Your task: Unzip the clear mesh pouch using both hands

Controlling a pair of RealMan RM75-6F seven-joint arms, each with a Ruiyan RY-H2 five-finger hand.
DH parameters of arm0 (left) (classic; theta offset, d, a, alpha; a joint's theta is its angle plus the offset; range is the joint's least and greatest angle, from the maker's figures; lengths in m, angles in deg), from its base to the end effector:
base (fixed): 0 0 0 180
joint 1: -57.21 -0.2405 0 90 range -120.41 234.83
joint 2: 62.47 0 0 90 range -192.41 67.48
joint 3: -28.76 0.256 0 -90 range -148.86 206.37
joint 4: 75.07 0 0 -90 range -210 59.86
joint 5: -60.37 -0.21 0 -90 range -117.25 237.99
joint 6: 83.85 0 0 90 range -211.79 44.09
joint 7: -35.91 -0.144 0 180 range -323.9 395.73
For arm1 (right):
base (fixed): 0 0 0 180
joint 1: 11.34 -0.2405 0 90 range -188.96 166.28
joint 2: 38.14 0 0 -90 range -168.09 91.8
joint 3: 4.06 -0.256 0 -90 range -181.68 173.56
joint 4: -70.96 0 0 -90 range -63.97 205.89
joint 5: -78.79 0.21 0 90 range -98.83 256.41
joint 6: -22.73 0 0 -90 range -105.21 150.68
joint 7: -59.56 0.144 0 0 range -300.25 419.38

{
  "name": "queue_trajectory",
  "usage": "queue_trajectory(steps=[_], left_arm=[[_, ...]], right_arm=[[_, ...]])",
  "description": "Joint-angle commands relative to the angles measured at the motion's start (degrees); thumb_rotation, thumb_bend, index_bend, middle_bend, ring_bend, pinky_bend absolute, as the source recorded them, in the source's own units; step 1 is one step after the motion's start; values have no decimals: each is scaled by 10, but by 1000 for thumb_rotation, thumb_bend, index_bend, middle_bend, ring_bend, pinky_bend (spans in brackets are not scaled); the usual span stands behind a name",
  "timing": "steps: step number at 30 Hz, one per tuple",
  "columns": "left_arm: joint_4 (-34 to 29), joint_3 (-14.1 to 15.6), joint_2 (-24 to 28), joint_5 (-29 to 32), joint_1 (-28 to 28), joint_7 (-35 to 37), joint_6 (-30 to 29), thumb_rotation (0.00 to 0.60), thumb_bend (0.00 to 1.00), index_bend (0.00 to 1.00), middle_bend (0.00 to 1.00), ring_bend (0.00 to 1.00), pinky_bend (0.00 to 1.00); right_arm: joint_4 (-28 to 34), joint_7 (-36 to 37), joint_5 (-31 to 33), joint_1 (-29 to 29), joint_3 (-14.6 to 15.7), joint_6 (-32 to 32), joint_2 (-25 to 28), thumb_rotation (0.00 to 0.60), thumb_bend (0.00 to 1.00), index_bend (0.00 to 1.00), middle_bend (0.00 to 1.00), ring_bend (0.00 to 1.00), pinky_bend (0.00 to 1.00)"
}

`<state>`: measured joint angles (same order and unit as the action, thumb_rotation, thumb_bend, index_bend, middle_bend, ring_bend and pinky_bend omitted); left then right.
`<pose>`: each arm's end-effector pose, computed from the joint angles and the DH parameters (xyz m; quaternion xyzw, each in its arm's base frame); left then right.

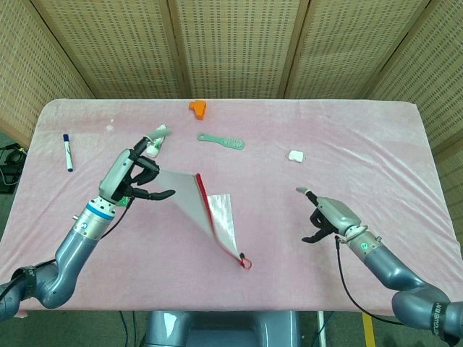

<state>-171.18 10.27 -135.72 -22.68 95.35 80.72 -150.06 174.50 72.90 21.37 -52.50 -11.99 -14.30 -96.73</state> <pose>-0.1024 0.3463 0.1067 -0.5042 -0.5344 -0.6667 0.1249 -0.1905 -0.3226 0.0902 0.6442 -0.6179 0.3208 0.3166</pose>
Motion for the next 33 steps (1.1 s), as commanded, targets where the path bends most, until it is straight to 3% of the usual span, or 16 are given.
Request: queue_trajectory(steps=[1,7,9,11,12,14,15,16,17,20,23,28,33], left_arm=[[-4,-10,23,8,-5,-12,-8,600,0,0,970,880,961],[-14,6,66,5,-39,-67,-39,600,0,0,939,844,933],[-10,16,78,3,-54,-112,-53,600,0,0,855,744,842],[-9,30,88,4,-76,-181,-77,600,0,0,647,540,624],[-3,47,101,8,-97,-239,-90,600,0,0,468,374,451],[-25,70,117,17,-136,-328,-124,600,0,0,126,80,142],[-35,80,123,22,-151,-360,-136,600,0,0,60,30,77],[-44,87,126,25,-162,-381,-144,600,0,0,7,0,19],[-49,93,129,28,-169,-395,-148,600,0,0,0,0,3],[-69,118,142,37,-201,-444,-165,600,0,0,0,0,0],[-79,158,142,23,-255,-502,-216,600,0,0,0,0,0],[-58,192,123,-22,-305,-507,-270,600,0,0,0,0,0],[-46,200,115,-43,-324,-498,-288,600,0,0,0,0,0]], right_arm=[[0,-22,-32,17,7,-32,6,600,0,9,989,938,1000],[-2,-51,-105,59,19,-118,11,600,0,35,982,936,1000],[-11,-57,-138,77,22,-159,9,600,0,74,958,917,1000],[-29,-63,-184,100,27,-214,2,600,0,94,899,863,969],[-46,-78,-218,119,31,-263,1,600,0,100,813,786,899],[-79,-93,-282,158,47,-350,-12,600,0,65,514,493,607],[-87,-98,-296,172,53,-372,-14,600,0,44,391,361,485],[-91,-102,-304,181,56,-388,-15,600,0,14,187,150,276],[-93,-104,-307,187,58,-397,-15,600,0,3,86,53,155],[-98,-112,-317,214,64,-438,-17,600,0,0,0,0,4],[-107,-126,-328,258,78,-492,-24,600,0,0,0,0,0],[-117,-138,-338,297,84,-540,-39,600,0,0,0,0,0],[-121,-134,-343,311,87,-548,-42,600,0,0,0,0,0]])
